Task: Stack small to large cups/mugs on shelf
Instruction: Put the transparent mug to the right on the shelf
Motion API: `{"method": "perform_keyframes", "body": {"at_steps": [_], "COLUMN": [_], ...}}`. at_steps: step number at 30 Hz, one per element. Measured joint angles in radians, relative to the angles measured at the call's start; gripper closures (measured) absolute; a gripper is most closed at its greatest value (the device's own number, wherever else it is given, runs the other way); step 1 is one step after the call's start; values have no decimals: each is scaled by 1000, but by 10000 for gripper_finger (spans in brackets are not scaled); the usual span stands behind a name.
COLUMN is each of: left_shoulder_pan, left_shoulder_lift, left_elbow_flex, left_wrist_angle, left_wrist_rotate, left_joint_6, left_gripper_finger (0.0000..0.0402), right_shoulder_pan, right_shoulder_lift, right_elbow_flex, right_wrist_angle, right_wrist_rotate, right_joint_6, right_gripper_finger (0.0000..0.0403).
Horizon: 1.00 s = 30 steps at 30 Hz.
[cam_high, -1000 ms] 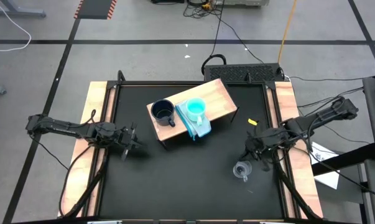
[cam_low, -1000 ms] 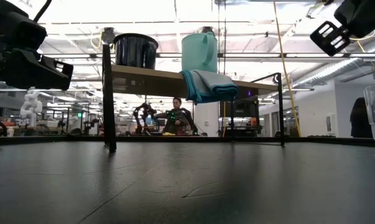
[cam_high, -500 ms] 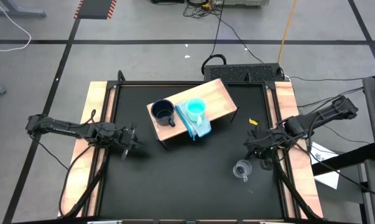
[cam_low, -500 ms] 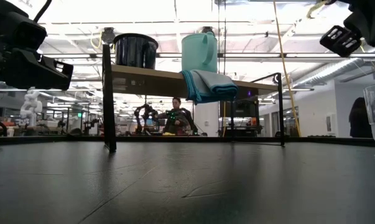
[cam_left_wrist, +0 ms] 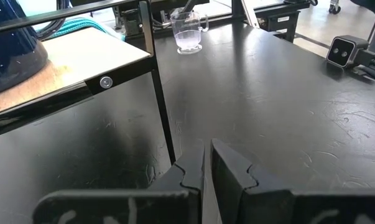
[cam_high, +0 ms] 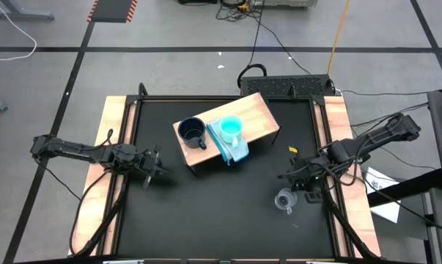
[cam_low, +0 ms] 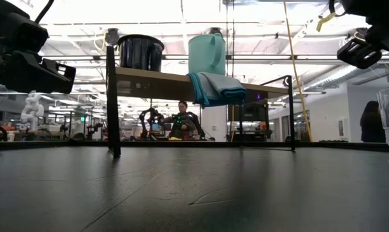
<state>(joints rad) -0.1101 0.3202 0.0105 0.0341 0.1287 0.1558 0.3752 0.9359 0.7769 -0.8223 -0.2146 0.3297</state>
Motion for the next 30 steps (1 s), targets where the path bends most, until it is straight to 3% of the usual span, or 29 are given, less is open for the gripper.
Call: {"method": "perform_keyframes", "body": {"at_steps": [9,21,30], "left_shoulder_pan": [0,0,0], "left_shoulder_lift": [0,0,0], "left_elbow_flex": [0,0,0], "left_wrist_angle": [0,0,-1], "left_wrist_rotate": [0,0,0], "left_joint_6": [0,0,1], "left_gripper_finger": [371,371,371], "right_shoulder_pan": [-1,-1,-3], "right_shoulder_lift": [7,19,103], "right_elbow_flex": [0,0,0], "right_wrist_angle": [9,10,10], "right_wrist_rotate": [1,7,59], "right_joint_6": [29,7,-30], "right_gripper_finger": [395,290,260]}}
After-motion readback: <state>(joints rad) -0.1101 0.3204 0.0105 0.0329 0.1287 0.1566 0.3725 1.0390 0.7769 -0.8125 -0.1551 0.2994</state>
